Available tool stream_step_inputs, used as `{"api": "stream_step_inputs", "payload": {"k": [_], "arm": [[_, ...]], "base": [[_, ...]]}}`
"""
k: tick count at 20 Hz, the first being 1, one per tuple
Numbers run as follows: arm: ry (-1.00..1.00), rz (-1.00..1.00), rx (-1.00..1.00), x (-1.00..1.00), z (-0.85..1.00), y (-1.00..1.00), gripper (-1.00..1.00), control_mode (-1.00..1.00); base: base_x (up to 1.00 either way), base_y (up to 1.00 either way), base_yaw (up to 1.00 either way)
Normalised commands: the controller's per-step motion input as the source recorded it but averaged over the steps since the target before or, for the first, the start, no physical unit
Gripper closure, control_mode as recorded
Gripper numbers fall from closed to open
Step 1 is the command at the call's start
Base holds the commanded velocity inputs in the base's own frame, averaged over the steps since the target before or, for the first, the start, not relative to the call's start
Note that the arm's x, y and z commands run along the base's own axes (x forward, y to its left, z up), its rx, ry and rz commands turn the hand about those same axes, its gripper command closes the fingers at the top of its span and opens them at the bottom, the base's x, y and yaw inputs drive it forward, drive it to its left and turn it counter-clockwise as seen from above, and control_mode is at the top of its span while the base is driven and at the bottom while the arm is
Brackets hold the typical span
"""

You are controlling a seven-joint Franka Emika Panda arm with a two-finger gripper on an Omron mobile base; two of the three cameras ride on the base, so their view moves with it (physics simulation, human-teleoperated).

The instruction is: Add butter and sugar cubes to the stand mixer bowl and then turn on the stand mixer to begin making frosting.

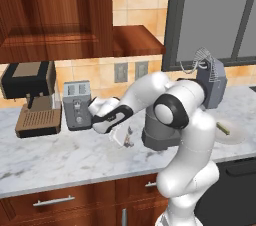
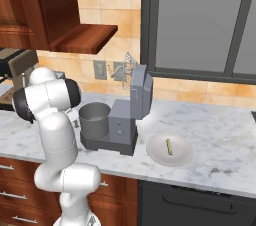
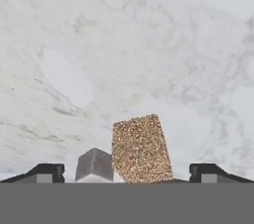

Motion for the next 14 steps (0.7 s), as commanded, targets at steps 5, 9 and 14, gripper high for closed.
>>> {"api": "stream_step_inputs", "payload": {"k": [5, 9, 14], "arm": [[0.00, 0.00, 0.03, 0.06, -0.24, 0.17, -1.00, -1.00], [0.00, 0.00, 0.00, 0.22, -0.20, 0.09, -1.00, -1.00], [0.00, 0.00, 0.00, 0.26, -0.17, 0.09, -1.00, -1.00]], "base": [[0.00, 0.00, 0.00], [0.00, 0.00, 0.00], [0.00, 0.00, 0.00]]}}
